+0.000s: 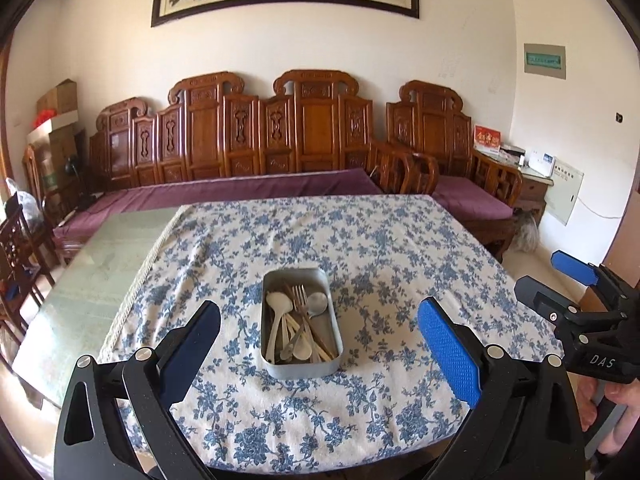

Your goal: Organize utensils

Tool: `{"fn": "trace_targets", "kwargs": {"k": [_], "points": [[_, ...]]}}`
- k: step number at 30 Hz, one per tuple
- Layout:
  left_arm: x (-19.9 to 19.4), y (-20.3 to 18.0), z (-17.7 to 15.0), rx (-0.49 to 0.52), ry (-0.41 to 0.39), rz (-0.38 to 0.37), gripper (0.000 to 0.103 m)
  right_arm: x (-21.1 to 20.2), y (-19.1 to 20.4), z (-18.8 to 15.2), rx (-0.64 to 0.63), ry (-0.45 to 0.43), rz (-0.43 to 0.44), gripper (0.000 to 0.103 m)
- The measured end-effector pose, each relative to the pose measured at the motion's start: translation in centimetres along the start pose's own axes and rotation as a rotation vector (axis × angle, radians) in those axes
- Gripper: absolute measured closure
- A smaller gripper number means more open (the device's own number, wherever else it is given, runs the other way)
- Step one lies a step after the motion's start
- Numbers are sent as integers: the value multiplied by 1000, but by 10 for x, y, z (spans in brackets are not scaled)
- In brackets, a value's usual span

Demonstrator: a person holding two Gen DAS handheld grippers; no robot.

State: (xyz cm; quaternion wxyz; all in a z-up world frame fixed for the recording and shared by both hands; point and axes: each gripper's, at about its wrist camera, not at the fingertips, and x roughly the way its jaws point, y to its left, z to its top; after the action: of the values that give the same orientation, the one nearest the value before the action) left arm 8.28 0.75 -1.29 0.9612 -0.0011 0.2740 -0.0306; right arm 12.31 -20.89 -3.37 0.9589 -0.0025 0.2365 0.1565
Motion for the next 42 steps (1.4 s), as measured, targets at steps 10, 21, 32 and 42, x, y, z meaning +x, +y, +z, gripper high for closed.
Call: {"fn": "trace_targets", "kwargs": {"k": [10, 21, 32, 42], "points": [[-40, -8, 20, 6, -99, 14, 8, -38, 10, 22, -20, -108, -6, 3], [-68, -8, 27, 2, -171, 46, 8, -65, 10, 33, -18, -181, -27, 3], [-68, -5, 27, -10, -170, 52, 8, -61, 12, 32, -16, -173, -33, 3], [-64, -6, 25, -10, -164, 50, 8, -59, 10, 32, -12, -171, -36, 3]]}}
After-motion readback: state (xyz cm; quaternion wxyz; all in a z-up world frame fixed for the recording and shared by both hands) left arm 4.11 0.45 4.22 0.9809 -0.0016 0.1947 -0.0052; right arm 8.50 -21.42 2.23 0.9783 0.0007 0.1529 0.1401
